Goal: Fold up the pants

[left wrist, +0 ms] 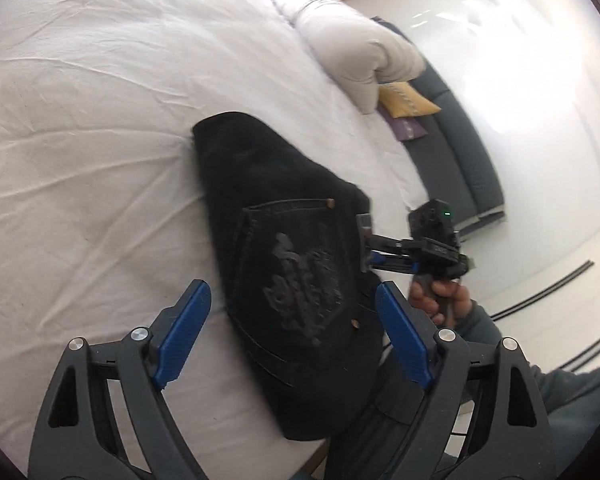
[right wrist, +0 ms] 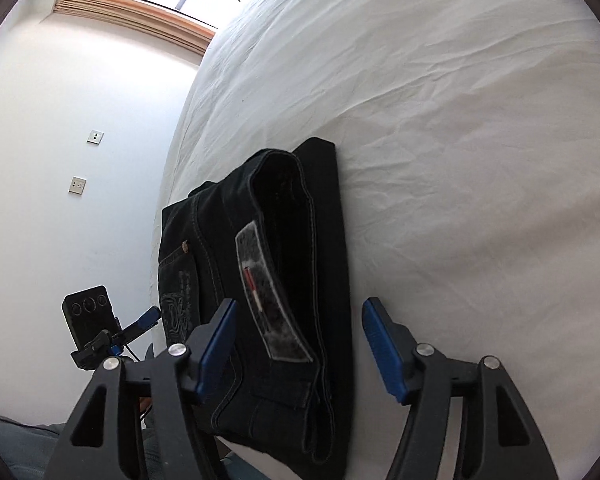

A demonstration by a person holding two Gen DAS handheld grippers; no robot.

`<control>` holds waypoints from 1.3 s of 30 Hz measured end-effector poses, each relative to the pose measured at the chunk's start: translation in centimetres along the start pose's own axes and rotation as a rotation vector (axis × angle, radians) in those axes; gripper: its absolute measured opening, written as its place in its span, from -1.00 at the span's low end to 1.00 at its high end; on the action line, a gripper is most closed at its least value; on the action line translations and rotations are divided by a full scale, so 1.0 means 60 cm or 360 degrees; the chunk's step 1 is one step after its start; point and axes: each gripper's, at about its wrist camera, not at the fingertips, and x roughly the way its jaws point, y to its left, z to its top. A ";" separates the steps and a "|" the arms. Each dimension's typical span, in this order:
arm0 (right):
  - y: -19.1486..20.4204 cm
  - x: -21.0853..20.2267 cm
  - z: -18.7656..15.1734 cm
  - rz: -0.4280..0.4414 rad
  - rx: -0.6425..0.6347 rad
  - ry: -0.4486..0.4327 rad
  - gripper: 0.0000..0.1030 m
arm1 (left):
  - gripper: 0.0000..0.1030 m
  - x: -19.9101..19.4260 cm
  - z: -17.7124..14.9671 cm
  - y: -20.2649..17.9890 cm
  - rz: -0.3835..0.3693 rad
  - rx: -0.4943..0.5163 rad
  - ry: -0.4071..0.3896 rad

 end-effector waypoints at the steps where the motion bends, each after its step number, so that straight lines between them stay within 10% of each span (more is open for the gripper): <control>1: 0.001 0.008 0.004 -0.0002 -0.0001 0.0009 0.29 | 0.63 0.015 0.006 0.002 0.0069 -0.0018 0.0030; 7: 0.014 0.029 0.010 -0.0078 -0.0030 0.0051 0.08 | 0.60 0.085 -0.001 -0.034 0.0380 0.0070 0.0170; 13: 0.038 0.030 0.003 -0.0223 -0.0092 0.0023 -0.24 | 0.00 0.150 0.001 -0.097 0.0593 0.0179 0.0222; 26: 0.108 0.005 -0.017 -0.0394 -0.0275 -0.0124 -0.58 | -0.53 0.139 0.018 -0.146 0.0711 0.0261 0.0197; 39: 0.220 -0.003 0.043 -0.0317 -0.0427 -0.0208 -0.61 | -0.58 0.032 0.081 -0.163 0.0781 0.0349 0.0003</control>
